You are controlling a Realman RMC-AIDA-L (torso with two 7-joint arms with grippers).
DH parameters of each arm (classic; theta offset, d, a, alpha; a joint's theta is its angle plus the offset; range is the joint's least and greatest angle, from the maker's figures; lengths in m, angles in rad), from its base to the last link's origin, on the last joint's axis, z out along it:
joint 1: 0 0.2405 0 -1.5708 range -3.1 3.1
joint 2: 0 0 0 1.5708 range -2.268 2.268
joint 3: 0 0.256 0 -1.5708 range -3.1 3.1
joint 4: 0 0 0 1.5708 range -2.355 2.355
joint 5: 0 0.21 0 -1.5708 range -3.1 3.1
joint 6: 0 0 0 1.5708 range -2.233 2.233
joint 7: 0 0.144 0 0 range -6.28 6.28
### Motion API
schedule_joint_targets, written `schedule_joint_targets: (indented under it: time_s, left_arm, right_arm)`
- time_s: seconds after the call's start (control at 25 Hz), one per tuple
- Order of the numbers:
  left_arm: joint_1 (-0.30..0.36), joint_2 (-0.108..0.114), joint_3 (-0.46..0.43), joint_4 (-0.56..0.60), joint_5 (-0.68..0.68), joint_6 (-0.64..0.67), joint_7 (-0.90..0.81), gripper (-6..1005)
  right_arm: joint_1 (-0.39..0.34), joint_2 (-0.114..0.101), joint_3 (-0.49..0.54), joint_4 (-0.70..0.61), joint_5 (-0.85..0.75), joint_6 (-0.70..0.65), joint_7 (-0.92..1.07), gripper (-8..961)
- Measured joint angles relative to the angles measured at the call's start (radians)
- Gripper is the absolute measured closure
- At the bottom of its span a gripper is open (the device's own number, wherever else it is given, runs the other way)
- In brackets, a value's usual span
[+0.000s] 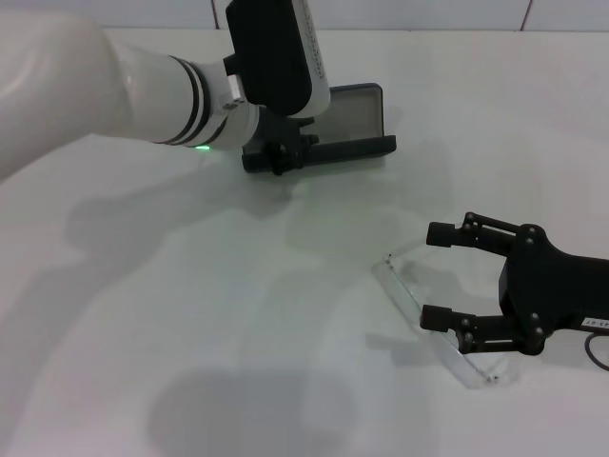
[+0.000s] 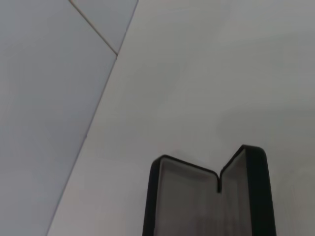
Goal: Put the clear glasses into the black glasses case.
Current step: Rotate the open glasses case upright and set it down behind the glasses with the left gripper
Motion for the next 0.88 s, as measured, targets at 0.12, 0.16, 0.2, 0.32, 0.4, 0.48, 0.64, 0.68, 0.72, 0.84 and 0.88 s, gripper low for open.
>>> schedule_joint_targets:
  time_s: [0.12,0.16,0.2,0.32,0.4,0.48,0.64,0.68,0.72,0.84,0.88]
  left_arm:
    - [-0.001,-0.002,0.001,-0.021,0.0,-0.009,0.0,780]
    - [-0.001,-0.003,0.002,-0.026,0.001,-0.012,0.0,779]
    - [-0.001,-0.003,0.004,-0.028,0.001,-0.014,0.0,779]
    - [0.002,-0.003,0.014,-0.03,0.001,-0.015,0.0,777]
    - [0.008,-0.003,0.025,-0.027,0.001,-0.013,-0.001,776]
    - [0.011,-0.003,0.039,-0.025,0.0,-0.007,-0.01,774]
    - [0.02,-0.003,0.067,-0.019,0.004,-0.005,-0.036,772]
    - [0.02,-0.003,0.067,-0.019,0.004,-0.005,-0.036,771]
    - [0.034,-0.002,0.07,-0.003,0.007,-0.004,-0.038,770]
    - [0.06,-0.003,0.072,0.032,0.007,-0.001,-0.038,768]
    - [0.074,-0.003,0.075,0.054,0.007,-0.001,-0.038,768]
  right_arm:
    - [0.0,0.0,0.0,0.0,0.0,0.0,0.0,84]
    - [0.001,0.0,0.0,0.0,0.0,0.0,0.0,84]
    - [0.001,0.0,0.0,0.0,0.0,0.001,0.0,84]
    - [0.005,0.0,0.0,0.0,0.0,0.003,0.0,84]
    - [0.007,0.0,0.0,0.0,0.0,0.004,0.0,84]
    - [0.008,0.0,0.0,0.0,0.0,0.007,0.0,84]
    - [0.008,0.0,0.0,0.0,0.0,0.01,0.0,84]
    - [0.008,0.0,0.0,0.0,0.0,0.011,0.0,84]
    - [0.008,0.0,0.0,0.0,0.0,0.011,0.0,84]
    - [0.009,0.0,0.003,0.0,0.0,0.011,0.0,84]
    - [0.009,0.0,0.007,0.0,0.0,0.012,0.0,84]
